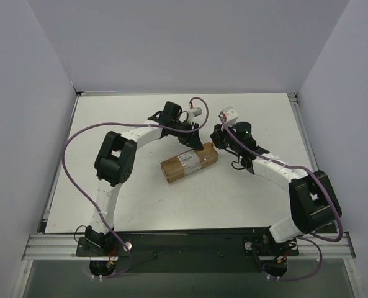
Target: Unpack the express box
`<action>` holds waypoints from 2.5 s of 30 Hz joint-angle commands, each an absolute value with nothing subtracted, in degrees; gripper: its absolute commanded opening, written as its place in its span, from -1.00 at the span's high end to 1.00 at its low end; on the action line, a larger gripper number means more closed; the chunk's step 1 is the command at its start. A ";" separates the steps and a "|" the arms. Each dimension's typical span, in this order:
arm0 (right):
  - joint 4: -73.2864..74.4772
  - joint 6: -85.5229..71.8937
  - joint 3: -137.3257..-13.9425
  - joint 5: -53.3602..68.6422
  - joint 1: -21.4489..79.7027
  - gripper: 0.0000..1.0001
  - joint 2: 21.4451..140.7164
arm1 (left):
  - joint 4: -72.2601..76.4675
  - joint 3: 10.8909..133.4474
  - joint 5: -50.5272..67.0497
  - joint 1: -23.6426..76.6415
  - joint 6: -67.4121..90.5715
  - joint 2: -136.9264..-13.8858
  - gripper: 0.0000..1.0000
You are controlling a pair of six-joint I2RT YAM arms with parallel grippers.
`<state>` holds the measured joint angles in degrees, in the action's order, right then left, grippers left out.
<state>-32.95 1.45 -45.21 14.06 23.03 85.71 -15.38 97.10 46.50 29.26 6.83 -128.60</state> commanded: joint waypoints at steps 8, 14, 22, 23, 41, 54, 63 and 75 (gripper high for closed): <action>-32.70 1.76 -45.44 14.59 23.55 1.00 85.52 | -12.40 89.40 47.54 27.85 -4.73 -111.91 0.00; -32.78 1.85 -46.76 14.41 23.38 1.00 87.10 | -6.45 81.83 52.29 31.64 -6.52 -112.84 0.68; -32.87 2.11 -45.71 13.71 23.38 1.00 86.40 | 12.82 78.14 49.84 32.52 15.55 -120.32 1.00; -32.87 2.11 -45.18 13.54 23.47 1.00 85.96 | 12.74 78.22 48.79 32.52 16.69 -121.37 1.00; -30.59 2.20 -38.85 10.29 24.34 1.00 79.72 | 14.32 79.89 45.88 30.50 22.06 -125.59 1.00; -26.73 -3.25 -39.02 -15.28 34.54 1.00 76.91 | 18.01 81.03 44.83 31.11 26.28 -127.62 1.00; -22.06 -4.48 -37.27 -15.29 34.89 1.00 73.48 | 18.63 82.44 44.30 30.59 27.07 -129.02 1.00; -14.25 -7.46 -39.02 -13.89 35.07 1.00 71.11 | 20.21 82.18 43.77 30.76 28.21 -129.29 1.00</action>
<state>-21.67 -5.21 -38.13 -14.20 34.24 73.19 20.60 81.80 48.93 31.55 29.34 -126.56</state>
